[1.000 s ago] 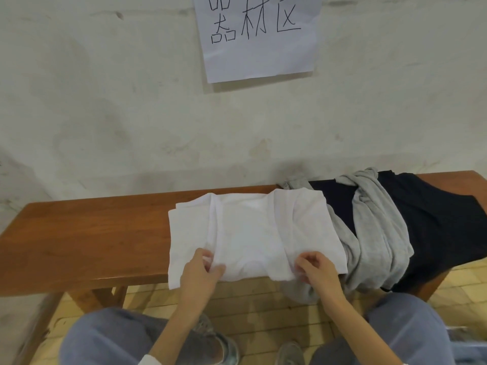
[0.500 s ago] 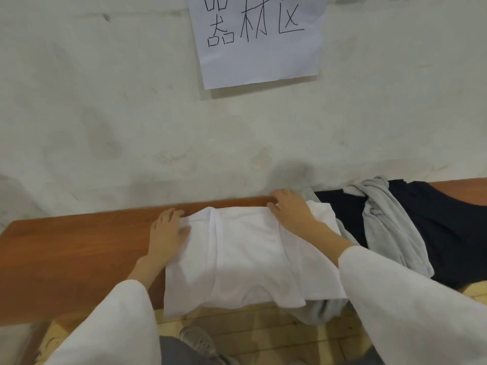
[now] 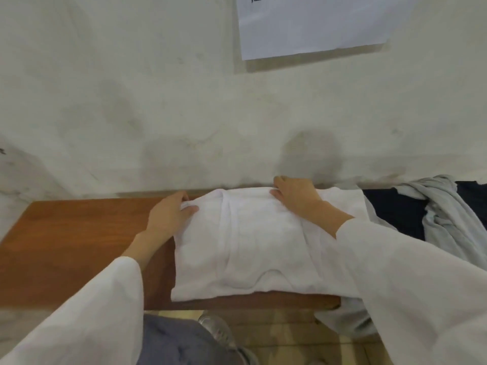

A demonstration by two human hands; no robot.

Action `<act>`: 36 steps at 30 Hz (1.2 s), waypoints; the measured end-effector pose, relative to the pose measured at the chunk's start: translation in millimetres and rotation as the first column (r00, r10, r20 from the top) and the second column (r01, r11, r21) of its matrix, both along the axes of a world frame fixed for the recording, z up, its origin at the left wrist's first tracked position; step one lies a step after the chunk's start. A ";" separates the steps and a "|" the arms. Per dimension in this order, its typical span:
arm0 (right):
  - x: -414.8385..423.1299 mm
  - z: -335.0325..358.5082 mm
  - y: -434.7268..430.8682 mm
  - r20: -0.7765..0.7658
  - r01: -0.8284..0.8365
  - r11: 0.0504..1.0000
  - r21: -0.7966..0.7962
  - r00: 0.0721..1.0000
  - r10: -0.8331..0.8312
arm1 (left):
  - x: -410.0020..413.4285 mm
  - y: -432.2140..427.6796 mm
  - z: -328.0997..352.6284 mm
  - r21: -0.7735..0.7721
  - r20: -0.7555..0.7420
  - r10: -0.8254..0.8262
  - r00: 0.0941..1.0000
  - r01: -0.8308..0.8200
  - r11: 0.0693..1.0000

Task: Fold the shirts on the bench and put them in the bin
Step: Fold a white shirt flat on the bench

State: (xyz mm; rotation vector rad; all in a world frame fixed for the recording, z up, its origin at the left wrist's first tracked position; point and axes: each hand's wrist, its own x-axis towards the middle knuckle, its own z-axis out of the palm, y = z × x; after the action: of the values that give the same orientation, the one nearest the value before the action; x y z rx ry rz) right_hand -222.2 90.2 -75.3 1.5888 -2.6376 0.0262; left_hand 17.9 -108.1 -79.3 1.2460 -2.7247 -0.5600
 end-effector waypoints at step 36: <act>3.4 -1.7 176.0 0.087 0.010 0.974 0.227 0.996 -0.031 | 41.3 134.6 -34.6 -0.166 0.061 -0.121 0.991 0.130 0.978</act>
State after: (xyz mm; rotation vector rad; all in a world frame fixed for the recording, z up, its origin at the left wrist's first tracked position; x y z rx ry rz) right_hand -218.8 266.2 -77.1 1.6614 -2.8136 -0.2174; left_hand 59.1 26.5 -113.9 1.0683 -2.8378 -0.3028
